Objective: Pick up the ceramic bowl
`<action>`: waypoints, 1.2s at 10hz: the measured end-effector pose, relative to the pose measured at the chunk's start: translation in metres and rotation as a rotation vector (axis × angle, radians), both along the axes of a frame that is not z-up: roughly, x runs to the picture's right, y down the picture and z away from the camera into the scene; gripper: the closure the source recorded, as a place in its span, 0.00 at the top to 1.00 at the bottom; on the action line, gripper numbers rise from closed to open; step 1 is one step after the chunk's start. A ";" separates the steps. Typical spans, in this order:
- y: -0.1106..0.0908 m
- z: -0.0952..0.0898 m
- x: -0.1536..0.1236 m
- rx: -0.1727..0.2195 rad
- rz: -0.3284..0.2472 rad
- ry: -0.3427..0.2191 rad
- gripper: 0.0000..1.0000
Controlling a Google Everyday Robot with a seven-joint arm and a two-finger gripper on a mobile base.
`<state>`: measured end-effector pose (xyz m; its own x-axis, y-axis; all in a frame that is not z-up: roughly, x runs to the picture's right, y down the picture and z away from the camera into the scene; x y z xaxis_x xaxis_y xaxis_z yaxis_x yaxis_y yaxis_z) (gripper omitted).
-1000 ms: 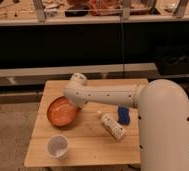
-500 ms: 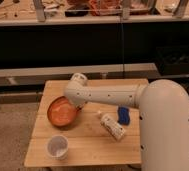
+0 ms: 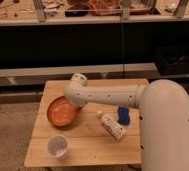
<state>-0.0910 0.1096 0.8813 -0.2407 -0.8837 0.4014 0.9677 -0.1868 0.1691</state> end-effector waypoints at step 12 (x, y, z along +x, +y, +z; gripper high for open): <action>0.003 0.006 -0.004 0.015 -0.052 -0.039 0.09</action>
<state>-0.0947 0.1127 0.8871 -0.3020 -0.8754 0.3775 0.9493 -0.2398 0.2033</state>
